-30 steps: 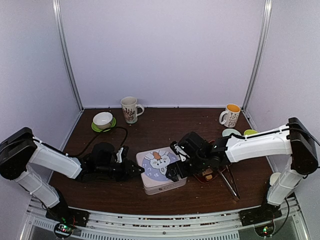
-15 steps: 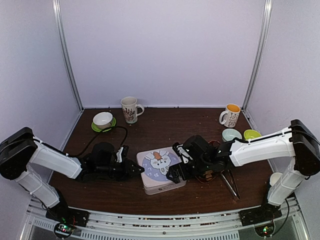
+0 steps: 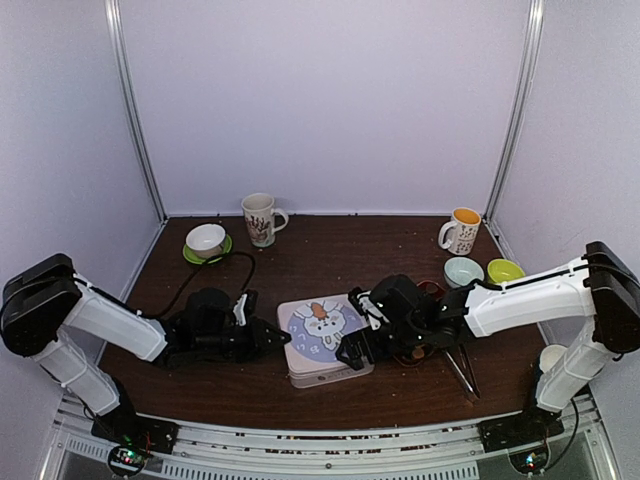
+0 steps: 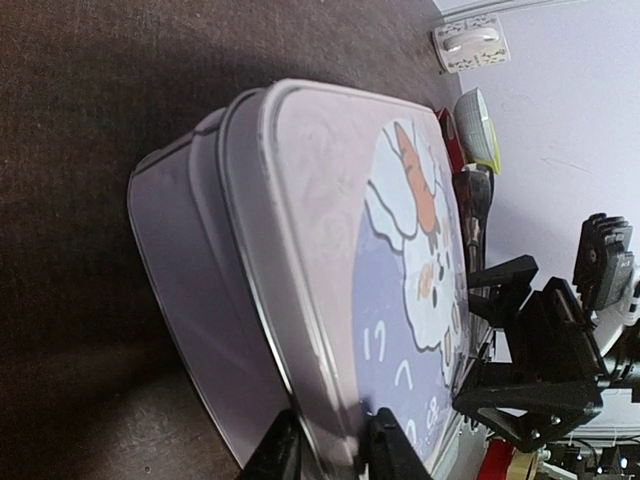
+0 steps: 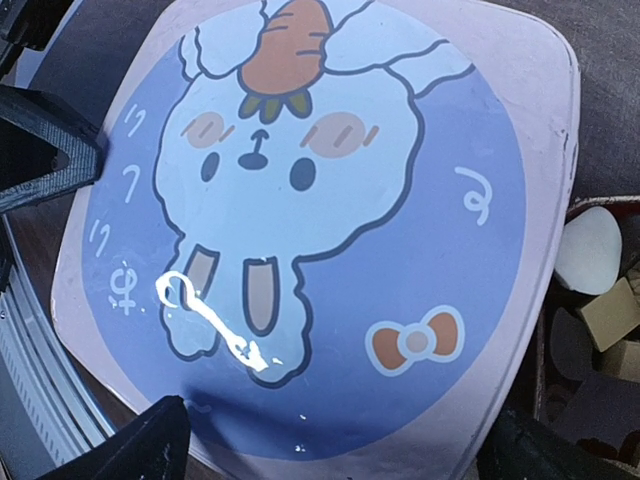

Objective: Pack the chocolate

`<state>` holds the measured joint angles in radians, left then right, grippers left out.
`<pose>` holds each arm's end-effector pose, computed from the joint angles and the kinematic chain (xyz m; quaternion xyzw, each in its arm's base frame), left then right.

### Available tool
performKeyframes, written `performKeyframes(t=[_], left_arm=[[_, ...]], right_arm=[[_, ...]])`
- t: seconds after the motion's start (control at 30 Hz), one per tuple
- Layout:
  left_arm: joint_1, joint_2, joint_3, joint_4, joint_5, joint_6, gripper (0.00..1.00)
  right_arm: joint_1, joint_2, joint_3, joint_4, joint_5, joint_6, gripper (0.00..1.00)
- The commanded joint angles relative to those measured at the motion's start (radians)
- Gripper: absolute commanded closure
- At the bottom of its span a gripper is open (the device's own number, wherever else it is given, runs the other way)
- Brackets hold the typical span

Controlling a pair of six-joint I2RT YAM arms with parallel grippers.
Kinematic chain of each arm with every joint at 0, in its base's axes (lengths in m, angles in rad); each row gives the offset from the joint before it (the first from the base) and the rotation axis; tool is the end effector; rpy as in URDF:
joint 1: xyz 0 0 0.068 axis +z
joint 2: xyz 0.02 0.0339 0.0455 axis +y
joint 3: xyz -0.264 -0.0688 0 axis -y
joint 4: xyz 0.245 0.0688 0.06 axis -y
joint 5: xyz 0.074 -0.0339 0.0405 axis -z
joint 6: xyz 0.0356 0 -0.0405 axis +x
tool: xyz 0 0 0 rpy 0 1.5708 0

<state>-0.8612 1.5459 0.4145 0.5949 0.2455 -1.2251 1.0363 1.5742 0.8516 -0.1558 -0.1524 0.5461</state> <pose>0.1662 -0.2069 0.1257 -0.0966 0.8594 -0.4775 0.1551 0.1553 0.2730 0.1764 -0.2527 0.9036 0.2910 0.1869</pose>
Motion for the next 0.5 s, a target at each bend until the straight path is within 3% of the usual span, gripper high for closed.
performKeyframes(t=[0.0,0.13,0.47], left_arm=[[-0.033,0.085,0.012,-0.449,-0.082,0.051,0.73],[-0.033,0.006,0.090,-0.585,-0.086,0.110,0.57],[-0.036,-0.174,0.098,-0.647,0.038,0.108,0.26]], right_arm=[[0.081,0.010,-0.009,0.028,-0.232,0.018,0.00],[0.081,0.011,0.000,0.023,-0.204,0.037,0.00],[0.080,-0.003,-0.030,0.085,-0.155,0.080,0.00]])
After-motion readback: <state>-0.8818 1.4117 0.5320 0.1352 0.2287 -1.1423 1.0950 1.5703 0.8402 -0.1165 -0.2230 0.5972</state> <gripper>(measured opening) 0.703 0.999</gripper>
